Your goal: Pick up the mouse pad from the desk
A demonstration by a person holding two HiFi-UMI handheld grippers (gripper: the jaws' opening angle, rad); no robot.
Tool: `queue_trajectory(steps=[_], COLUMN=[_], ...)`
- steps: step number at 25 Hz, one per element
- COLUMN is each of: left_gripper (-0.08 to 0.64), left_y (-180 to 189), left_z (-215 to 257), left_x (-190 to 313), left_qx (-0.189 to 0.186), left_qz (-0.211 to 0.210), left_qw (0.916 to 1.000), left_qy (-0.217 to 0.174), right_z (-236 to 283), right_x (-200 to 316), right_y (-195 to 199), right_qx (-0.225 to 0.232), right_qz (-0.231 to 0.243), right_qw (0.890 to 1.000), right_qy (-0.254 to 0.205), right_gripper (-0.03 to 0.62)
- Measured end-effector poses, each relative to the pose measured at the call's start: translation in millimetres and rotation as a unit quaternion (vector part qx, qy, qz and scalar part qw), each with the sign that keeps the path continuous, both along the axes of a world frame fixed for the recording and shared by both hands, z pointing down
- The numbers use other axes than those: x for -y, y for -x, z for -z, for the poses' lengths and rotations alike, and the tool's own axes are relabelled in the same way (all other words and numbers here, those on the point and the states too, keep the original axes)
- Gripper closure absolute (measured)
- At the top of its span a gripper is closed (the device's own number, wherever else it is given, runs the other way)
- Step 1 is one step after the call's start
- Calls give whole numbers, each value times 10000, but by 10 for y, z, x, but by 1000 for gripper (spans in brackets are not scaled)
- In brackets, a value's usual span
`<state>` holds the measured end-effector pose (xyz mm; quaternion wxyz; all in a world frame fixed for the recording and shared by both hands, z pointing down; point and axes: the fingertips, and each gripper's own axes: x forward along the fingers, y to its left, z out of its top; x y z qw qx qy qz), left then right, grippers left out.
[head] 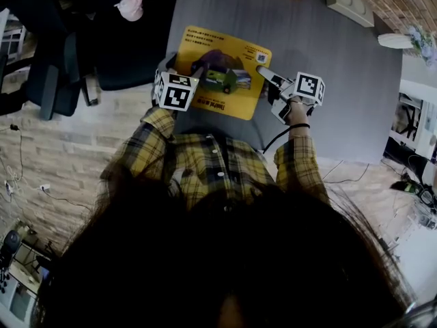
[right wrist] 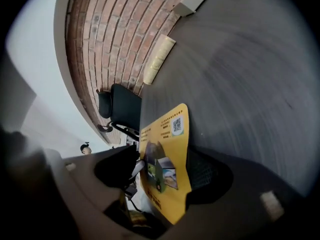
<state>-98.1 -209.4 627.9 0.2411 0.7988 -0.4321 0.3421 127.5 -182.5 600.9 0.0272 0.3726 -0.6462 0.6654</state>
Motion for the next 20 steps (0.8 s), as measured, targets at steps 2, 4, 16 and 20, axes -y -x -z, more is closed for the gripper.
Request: queue_trajectory(steps=[2, 4, 16, 20], left_gripper=[204, 204, 204, 204], left_y=[10, 11, -5, -8], left_z=[3, 5, -2, 3], left_x=[0, 2, 8, 9], left_qx=[-1, 9, 14, -8], left_qz=[9, 13, 29, 18], left_qw=[10000, 10000, 10000, 10000], left_qy=[-1, -2, -4, 0], right_z=[5, 6, 46, 78], right_x=[-18, -74, -364, -339], right_y=[48, 126, 471, 549], right_qx=[212, 543, 841, 1049], right_qz=[201, 442, 1668, 1643], right_qw=[9995, 9974, 9821, 9803], right_qy=[90, 165, -222, -330], right_gripper=[276, 278, 348, 383])
